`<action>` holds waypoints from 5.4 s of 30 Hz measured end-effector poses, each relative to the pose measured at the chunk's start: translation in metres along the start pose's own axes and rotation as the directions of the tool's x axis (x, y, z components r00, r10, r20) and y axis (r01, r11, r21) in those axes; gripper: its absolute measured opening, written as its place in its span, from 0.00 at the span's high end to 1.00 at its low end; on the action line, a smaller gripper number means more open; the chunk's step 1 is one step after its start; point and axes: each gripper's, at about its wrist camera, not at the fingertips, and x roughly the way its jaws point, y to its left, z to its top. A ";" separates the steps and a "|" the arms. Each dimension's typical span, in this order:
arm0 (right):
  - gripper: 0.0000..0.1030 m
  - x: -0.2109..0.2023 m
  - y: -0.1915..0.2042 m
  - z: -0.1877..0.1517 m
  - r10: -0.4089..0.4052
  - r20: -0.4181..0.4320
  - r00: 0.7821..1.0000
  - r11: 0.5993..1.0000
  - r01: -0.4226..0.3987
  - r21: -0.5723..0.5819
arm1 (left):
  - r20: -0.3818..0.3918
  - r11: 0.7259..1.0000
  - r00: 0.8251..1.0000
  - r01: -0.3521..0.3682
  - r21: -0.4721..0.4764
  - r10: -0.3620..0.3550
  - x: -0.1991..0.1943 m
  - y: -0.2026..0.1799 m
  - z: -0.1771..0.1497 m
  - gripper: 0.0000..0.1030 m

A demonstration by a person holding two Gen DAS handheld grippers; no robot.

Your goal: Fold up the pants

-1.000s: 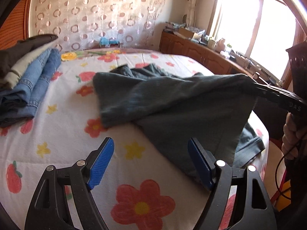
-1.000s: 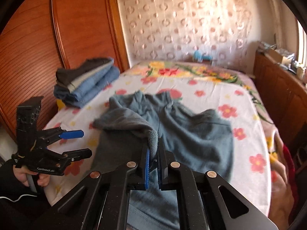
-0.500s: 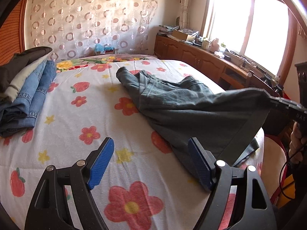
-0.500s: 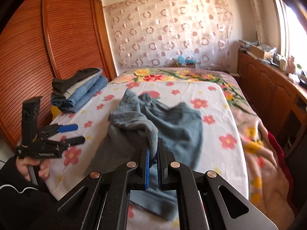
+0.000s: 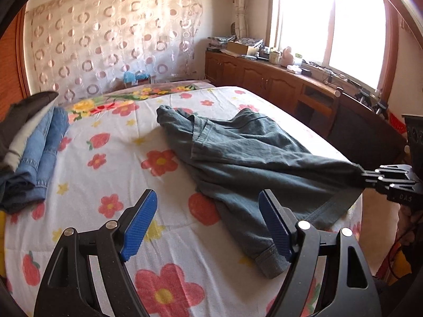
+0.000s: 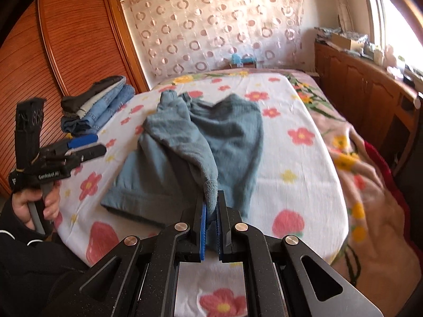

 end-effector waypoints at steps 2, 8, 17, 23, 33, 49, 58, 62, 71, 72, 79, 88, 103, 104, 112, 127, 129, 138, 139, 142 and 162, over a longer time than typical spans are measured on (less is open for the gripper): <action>0.94 0.000 -0.002 -0.005 0.001 -0.020 1.000 1.000 0.000 0.009 | -0.004 1.000 1.000 0.008 0.002 -0.008 0.001 -0.001 -0.001 0.22; 0.94 0.010 -0.005 -0.008 0.003 -0.054 0.999 1.000 -0.001 0.024 | -0.023 1.000 0.999 0.022 0.001 -0.022 0.007 -0.005 -0.003 0.22; 0.83 0.010 -0.012 -0.007 -0.016 -0.030 0.999 0.999 0.017 0.036 | -0.070 1.000 0.997 0.031 0.005 -0.030 0.022 -0.012 -0.012 0.22; 0.73 -0.004 -0.021 0.001 -0.056 0.024 0.998 0.998 0.055 0.031 | -0.081 1.000 0.997 0.009 -0.001 -0.009 0.027 -0.013 -0.015 0.22; 0.48 0.026 -0.012 0.031 -0.061 0.040 0.997 0.997 0.062 -0.035 | -0.143 0.999 0.989 -0.035 -0.016 0.032 0.044 -0.011 -0.023 0.22; 0.45 0.086 0.025 0.088 -0.023 0.019 1.000 0.989 0.025 -0.146 | -0.120 0.998 0.992 -0.047 -0.053 0.040 0.035 0.004 -0.017 0.22; 0.45 0.119 0.040 0.105 0.070 -0.013 0.997 0.988 -0.071 -0.134 | -0.044 0.992 0.996 -0.085 -0.097 0.081 0.011 0.026 -0.001 0.22; 0.45 0.139 0.054 0.112 0.085 -0.039 0.996 0.983 -0.090 -0.163 | -0.025 0.989 0.995 -0.099 -0.108 0.097 0.005 0.034 0.003 0.22; 0.55 0.194 0.076 0.119 0.110 -0.123 0.986 0.967 -0.135 -0.216 | -0.009 0.985 0.993 -0.115 -0.127 0.115 0.000 0.045 0.005 0.22; 0.58 0.198 0.076 0.119 0.114 -0.132 0.985 0.966 -0.141 -0.215 | -0.007 0.985 0.993 -0.115 -0.126 0.115 0.000 0.045 0.005 0.22; 0.96 0.196 0.073 0.120 0.147 -0.101 0.984 0.964 -0.166 -0.208 | -0.002 0.986 0.993 -0.118 -0.114 0.119 -0.002 0.041 0.004 0.22; 0.97 0.152 0.030 0.132 0.098 0.037 0.995 0.984 -0.091 -0.153 | 0.008 0.989 0.991 -0.131 -0.074 0.132 0.003 0.031 0.011 0.22; 0.97 0.166 -0.026 0.141 -0.042 0.044 0.998 0.998 0.044 -0.048 | -0.011 0.999 0.999 -0.034 0.022 0.034 0.048 0.001 0.048 0.22; 0.97 0.166 -0.027 0.142 -0.051 0.051 0.997 0.998 0.053 -0.042 | -0.019 0.999 0.999 -0.031 0.032 0.032 0.053 -0.002 0.049 0.22; 0.98 0.165 -0.035 0.142 -0.053 0.070 0.996 0.999 0.052 0.008 | -0.092 0.996 0.996 0.003 0.088 0.005 0.086 -0.020 0.053 0.22; 0.85 0.189 -0.033 0.146 -0.011 -0.026 1.000 0.999 0.009 -0.053 | -0.185 0.993 0.983 0.009 0.119 0.014 0.113 -0.030 0.045 0.22; 0.97 0.192 -0.028 0.147 -0.055 -0.039 0.998 0.995 0.051 -0.089 | -0.186 0.993 0.982 0.012 0.114 0.010 0.112 -0.030 0.045 0.22; 0.97 0.179 -0.034 0.161 -0.131 0.039 0.991 0.989 0.134 -0.070 | -0.210 0.995 0.978 0.021 0.096 -0.001 0.116 -0.029 0.046 0.21; 0.97 0.181 -0.034 0.162 -0.135 0.033 0.990 0.988 0.137 -0.074 | -0.211 0.995 0.977 0.022 0.094 -0.002 0.117 -0.028 0.047 0.21; 0.97 0.188 -0.037 0.162 -0.153 0.010 0.988 0.986 0.153 -0.064 | -0.214 0.996 0.977 0.025 0.091 -0.005 0.118 -0.028 0.048 0.20; 0.73 0.066 -0.007 0.062 -0.017 -0.047 0.999 1.000 0.016 -0.023 | -0.200 0.995 0.979 0.051 0.087 -0.032 0.061 -0.028 0.015 0.19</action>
